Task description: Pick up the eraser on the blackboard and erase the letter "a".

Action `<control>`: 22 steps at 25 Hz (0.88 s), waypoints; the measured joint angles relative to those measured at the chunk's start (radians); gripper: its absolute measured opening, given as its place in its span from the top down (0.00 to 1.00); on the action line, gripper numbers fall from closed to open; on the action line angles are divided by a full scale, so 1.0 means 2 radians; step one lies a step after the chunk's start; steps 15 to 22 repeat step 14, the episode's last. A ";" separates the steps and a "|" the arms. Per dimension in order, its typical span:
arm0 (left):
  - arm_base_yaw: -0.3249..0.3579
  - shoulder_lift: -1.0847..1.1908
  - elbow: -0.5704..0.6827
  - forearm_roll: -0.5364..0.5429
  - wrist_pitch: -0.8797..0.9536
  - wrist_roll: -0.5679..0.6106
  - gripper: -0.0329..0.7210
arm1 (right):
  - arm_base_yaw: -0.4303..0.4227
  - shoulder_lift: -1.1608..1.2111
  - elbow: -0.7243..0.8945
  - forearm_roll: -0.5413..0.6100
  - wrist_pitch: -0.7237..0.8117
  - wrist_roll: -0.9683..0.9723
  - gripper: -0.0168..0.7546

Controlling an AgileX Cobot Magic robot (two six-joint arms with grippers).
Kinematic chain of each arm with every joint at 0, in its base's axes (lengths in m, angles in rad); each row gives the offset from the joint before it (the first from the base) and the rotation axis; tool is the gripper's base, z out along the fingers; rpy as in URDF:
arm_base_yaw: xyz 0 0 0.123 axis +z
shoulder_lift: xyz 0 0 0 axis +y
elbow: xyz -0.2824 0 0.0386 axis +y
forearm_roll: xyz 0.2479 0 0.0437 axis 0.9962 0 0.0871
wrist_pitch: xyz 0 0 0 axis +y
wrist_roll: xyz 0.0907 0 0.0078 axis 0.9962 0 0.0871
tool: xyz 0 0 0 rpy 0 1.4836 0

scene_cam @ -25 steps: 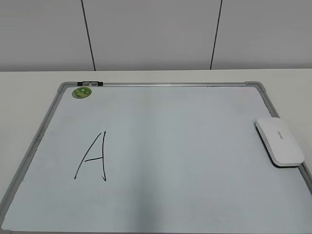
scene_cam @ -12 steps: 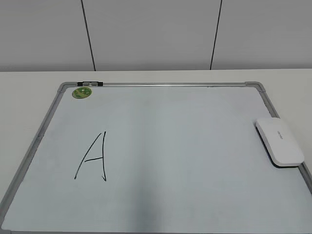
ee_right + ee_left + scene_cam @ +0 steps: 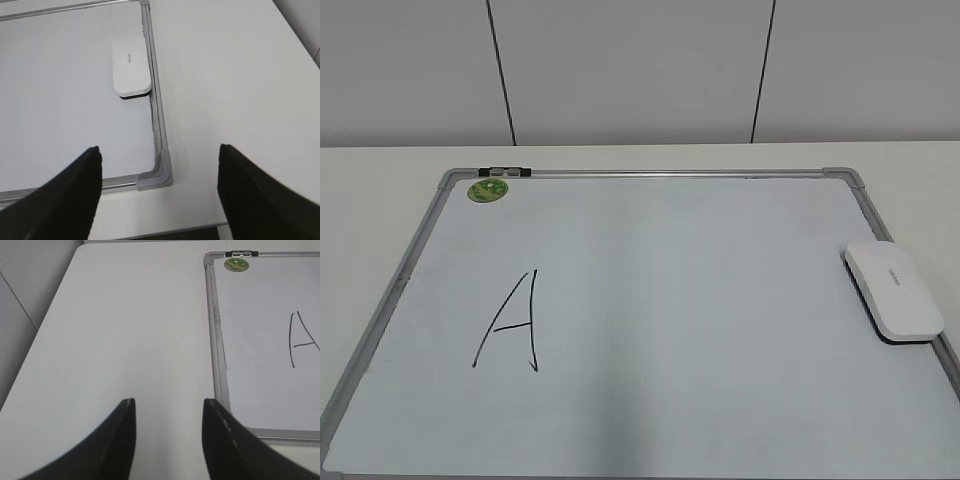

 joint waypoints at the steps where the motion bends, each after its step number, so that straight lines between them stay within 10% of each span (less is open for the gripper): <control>1: 0.000 0.000 0.000 0.000 0.000 0.000 0.54 | 0.000 0.000 0.000 0.000 0.000 0.000 0.28; 22: 0.000 0.000 0.000 0.000 0.000 0.000 0.54 | 0.000 0.000 0.000 0.000 0.000 0.000 0.28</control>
